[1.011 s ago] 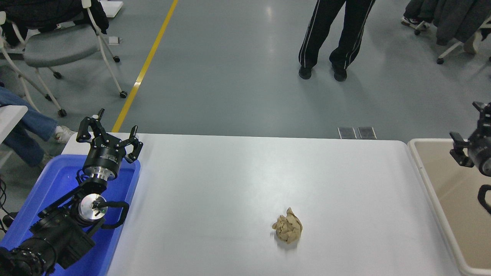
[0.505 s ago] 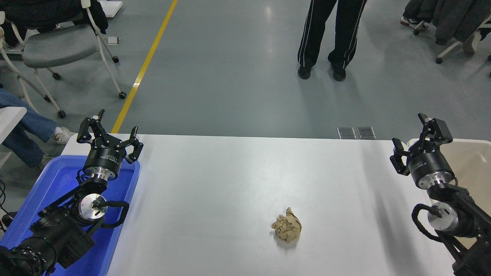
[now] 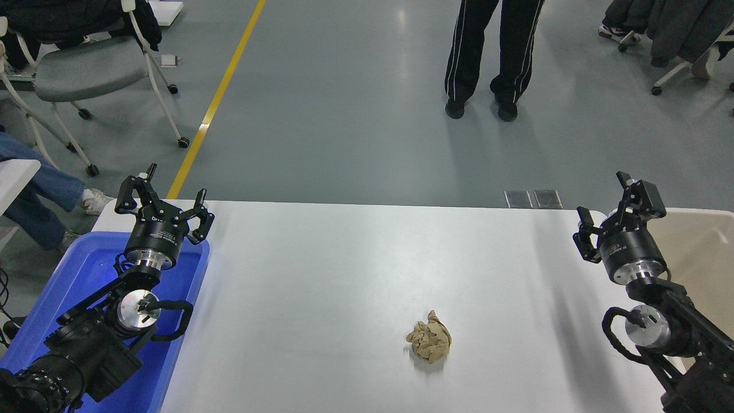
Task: Dispose of the paper cup in the dustbin
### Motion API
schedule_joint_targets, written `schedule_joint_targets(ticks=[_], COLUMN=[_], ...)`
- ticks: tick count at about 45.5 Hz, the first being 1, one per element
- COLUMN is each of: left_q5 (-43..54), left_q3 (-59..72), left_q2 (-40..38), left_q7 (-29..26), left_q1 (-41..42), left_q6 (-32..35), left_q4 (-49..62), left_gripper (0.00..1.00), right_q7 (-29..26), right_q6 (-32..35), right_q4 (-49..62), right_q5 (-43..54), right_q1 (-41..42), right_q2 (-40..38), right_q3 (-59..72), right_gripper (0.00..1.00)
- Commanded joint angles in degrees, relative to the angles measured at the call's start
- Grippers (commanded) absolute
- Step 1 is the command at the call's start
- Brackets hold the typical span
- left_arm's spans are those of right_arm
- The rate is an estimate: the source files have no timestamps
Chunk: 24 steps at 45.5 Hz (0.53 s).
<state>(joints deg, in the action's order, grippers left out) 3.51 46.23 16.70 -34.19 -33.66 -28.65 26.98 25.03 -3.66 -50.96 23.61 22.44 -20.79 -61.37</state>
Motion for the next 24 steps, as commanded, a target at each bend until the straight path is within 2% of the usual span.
schedule_joint_targets(ticks=[1,24], left_q5=[0.0,0.0], left_q3=[0.0,0.0], left_q2=[0.0,0.0], left_q7=[0.0,0.0], left_q1=[0.0,0.0], left_q6=[0.0,0.0], left_q4=[0.0,0.0], left_gripper=[1.0,1.0], right_q7=[0.1,0.1], right_q6=[-0.1,0.0], right_q4=[2.2,2.0], right_q5=[-0.1,-0.1], right_q1=[1.2,1.5], right_q2=[0.2,0.3], right_q3=[-0.2,0.0], right_gripper=[0.99,0.99])
